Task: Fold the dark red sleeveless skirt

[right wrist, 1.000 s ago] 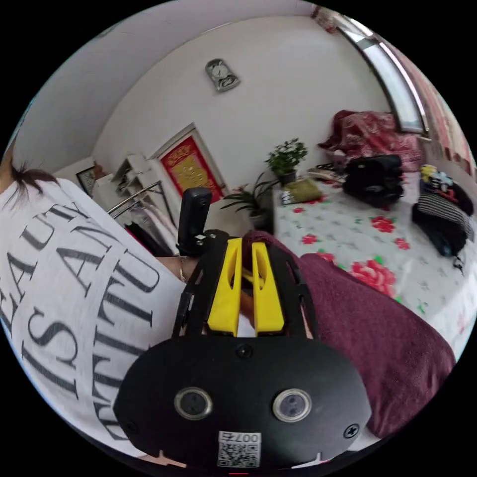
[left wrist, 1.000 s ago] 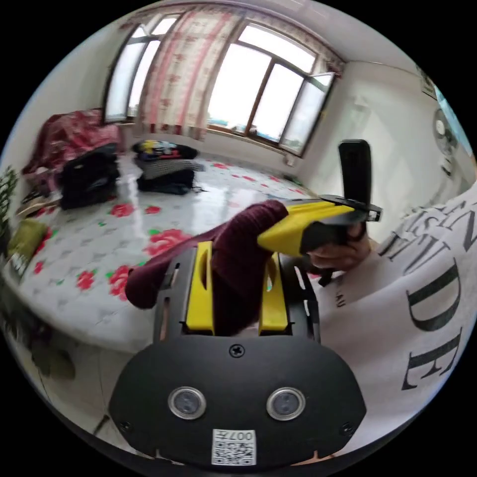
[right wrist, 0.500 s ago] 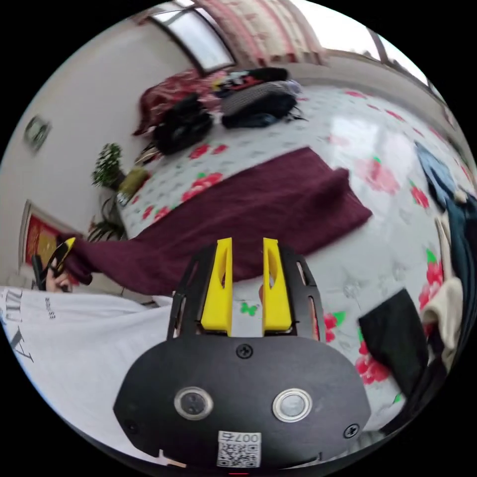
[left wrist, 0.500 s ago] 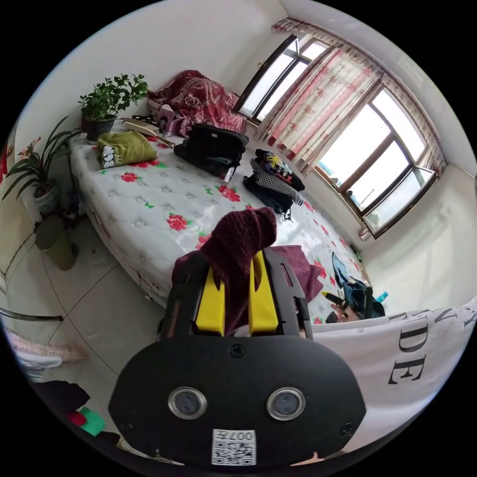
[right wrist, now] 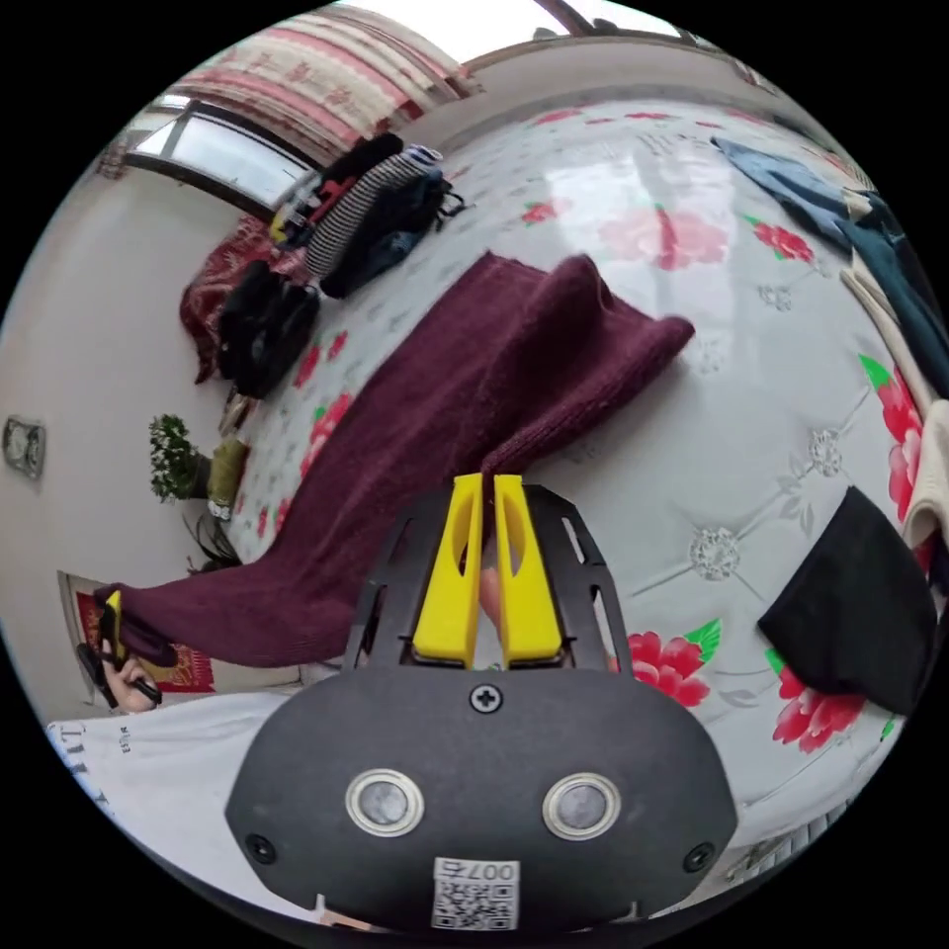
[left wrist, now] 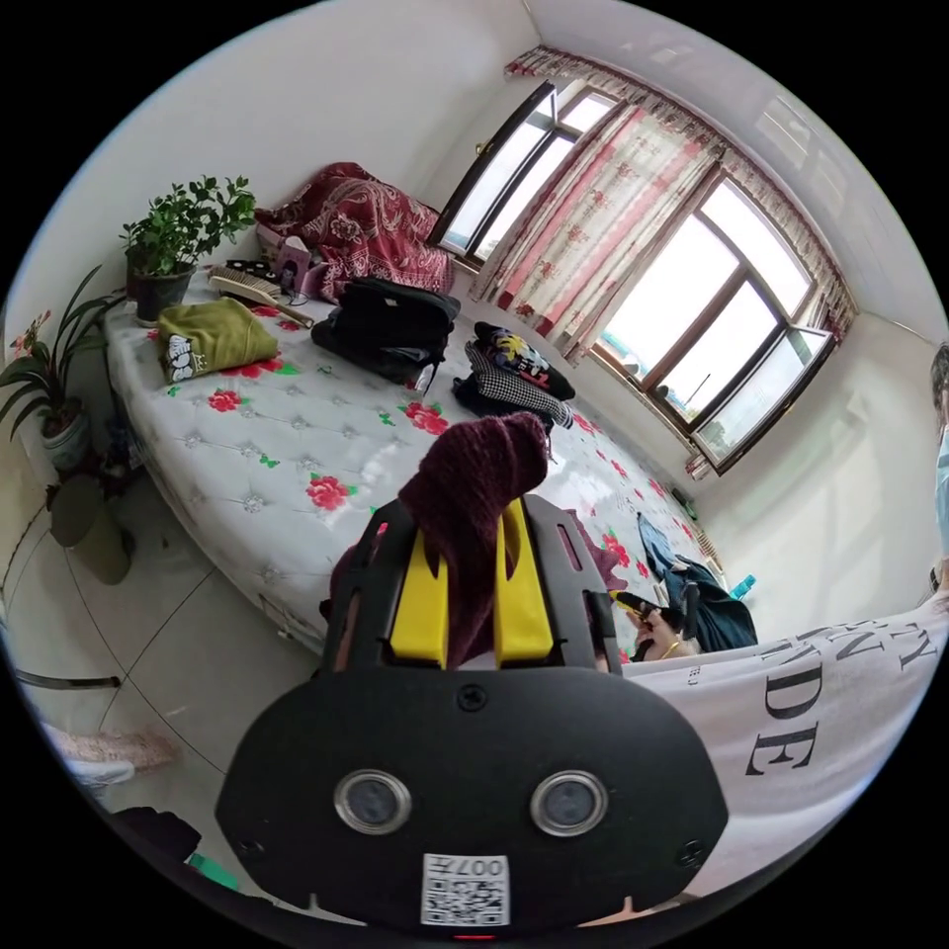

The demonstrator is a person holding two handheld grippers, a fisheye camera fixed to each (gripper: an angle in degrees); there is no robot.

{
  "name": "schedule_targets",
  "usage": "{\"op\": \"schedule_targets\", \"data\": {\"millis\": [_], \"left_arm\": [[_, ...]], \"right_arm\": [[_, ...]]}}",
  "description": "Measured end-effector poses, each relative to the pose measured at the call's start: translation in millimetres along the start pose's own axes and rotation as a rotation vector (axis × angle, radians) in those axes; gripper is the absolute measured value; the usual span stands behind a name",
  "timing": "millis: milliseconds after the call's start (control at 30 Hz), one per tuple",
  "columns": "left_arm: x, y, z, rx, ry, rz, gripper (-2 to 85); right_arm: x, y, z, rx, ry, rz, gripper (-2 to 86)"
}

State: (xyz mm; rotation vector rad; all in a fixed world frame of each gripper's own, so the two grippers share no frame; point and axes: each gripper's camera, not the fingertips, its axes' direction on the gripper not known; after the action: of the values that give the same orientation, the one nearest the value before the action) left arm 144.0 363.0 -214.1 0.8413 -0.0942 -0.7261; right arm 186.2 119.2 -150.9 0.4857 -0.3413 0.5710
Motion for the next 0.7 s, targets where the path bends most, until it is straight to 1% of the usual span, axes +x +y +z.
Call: {"op": "schedule_targets", "data": {"millis": [67, 100, 133, 167, 233, 300, 367, 400, 467, 533, 567, 600, 633, 667, 700], "left_arm": [[1, 0, -20, 0.022, 0.005, -0.007, 5.9], [0, -1, -34, 0.047, 0.020, -0.023, 5.9], [-1, -2, -42, 0.064, 0.030, -0.034, 5.9], [-3, -3, -58, 0.099, 0.055, -0.058, 5.8], [-7, -9, -82, 0.161, 0.095, -0.072, 5.8], [-11, -24, -105, 0.237, 0.140, -0.062, 5.8], [-15, -44, -111, 0.273, 0.157, -0.052, 5.8], [-16, -63, -107, 0.281, 0.148, -0.042, 5.9], [-19, -95, -84, 0.260, 0.102, -0.016, 6.0], [-26, -129, -33, 0.186, 0.048, 0.013, 6.5], [-37, -149, 15, 0.087, -0.009, 0.013, 6.9], [-51, -162, 64, -0.037, -0.068, -0.036, 7.4], [-57, -166, 86, -0.100, -0.091, -0.058, 7.7], [-67, -169, 120, -0.190, -0.130, -0.083, 8.3], [-71, -166, 142, -0.241, -0.164, -0.067, 9.0]], "right_arm": [[-2, 2, -45, 0.087, -0.120, -0.001, 0.3], [-7, 6, -78, 0.145, -0.185, -0.026, 0.2], [-17, 13, -114, 0.187, -0.209, -0.070, 0.0], [-24, 17, -133, 0.207, -0.204, -0.099, 0.0], [-56, 38, -212, 0.328, -0.188, -0.229, -0.1], [-82, 50, -266, 0.397, -0.173, -0.319, -0.1], [-111, 55, -305, 0.416, -0.120, -0.411, -0.1], [-131, 55, -320, 0.417, -0.058, -0.454, -0.1], [-156, 45, -320, 0.381, 0.032, -0.485, 0.1], [-170, 14, -273, 0.284, 0.139, -0.446, 0.4], [-170, 5, -253, 0.244, 0.165, -0.431, 0.5], [-164, -15, -205, 0.151, 0.225, -0.391, 0.9], [-151, -30, -154, 0.049, 0.262, -0.341, 1.4], [-143, -34, -128, -0.001, 0.282, -0.311, 1.7], [-129, -34, -88, -0.060, 0.315, -0.267, 2.1]]}}
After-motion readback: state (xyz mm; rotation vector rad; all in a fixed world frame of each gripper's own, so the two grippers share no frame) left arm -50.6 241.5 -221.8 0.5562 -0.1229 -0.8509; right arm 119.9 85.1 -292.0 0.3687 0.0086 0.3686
